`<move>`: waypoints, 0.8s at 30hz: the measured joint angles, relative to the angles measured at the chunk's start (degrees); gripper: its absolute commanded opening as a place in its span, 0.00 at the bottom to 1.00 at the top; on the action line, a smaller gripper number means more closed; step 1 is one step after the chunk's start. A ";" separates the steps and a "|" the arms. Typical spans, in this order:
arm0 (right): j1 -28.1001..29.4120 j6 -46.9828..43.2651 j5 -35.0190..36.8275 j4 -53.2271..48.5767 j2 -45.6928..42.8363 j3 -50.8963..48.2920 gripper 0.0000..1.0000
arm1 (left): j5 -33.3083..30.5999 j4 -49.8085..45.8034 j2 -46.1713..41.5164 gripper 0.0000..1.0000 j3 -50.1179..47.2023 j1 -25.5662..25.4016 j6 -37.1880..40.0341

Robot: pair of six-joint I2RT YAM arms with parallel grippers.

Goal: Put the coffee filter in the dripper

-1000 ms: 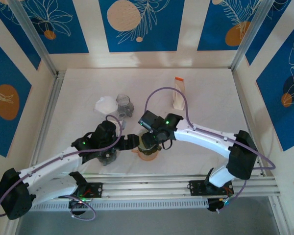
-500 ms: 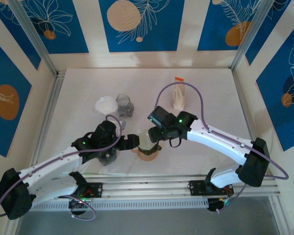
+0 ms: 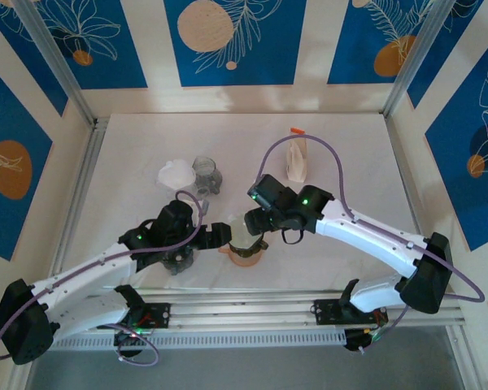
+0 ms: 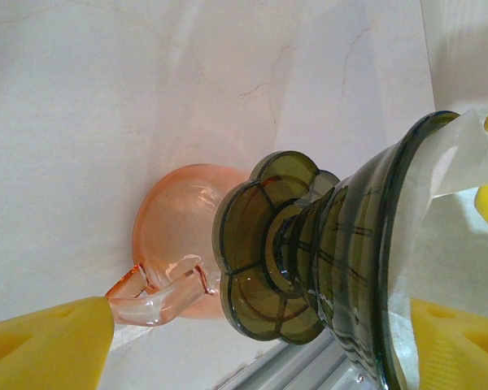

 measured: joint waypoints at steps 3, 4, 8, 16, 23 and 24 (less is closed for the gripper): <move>0.00 -1.07 -1.25 0.39 1.75 1.44 0.72 | -0.02 0.00 0.00 0.87 0.00 0.00 0.00; 0.00 -1.25 -1.29 0.57 2.56 1.99 0.72 | -0.02 0.00 0.00 0.87 0.00 0.00 0.00; -0.22 -1.22 -1.09 1.33 4.96 2.86 0.71 | -0.22 0.00 0.00 0.87 0.00 0.00 0.00; -1.33 0.33 1.84 0.07 5.18 2.86 0.71 | -0.42 0.07 -0.07 0.87 0.00 0.00 -0.02; -1.25 1.77 2.93 -0.61 4.24 2.86 0.71 | -0.63 -0.04 -0.20 0.87 0.00 0.00 -0.26; -1.22 1.88 3.21 -0.87 3.93 2.86 0.71 | -0.68 -0.11 -0.28 0.87 0.00 0.00 -0.26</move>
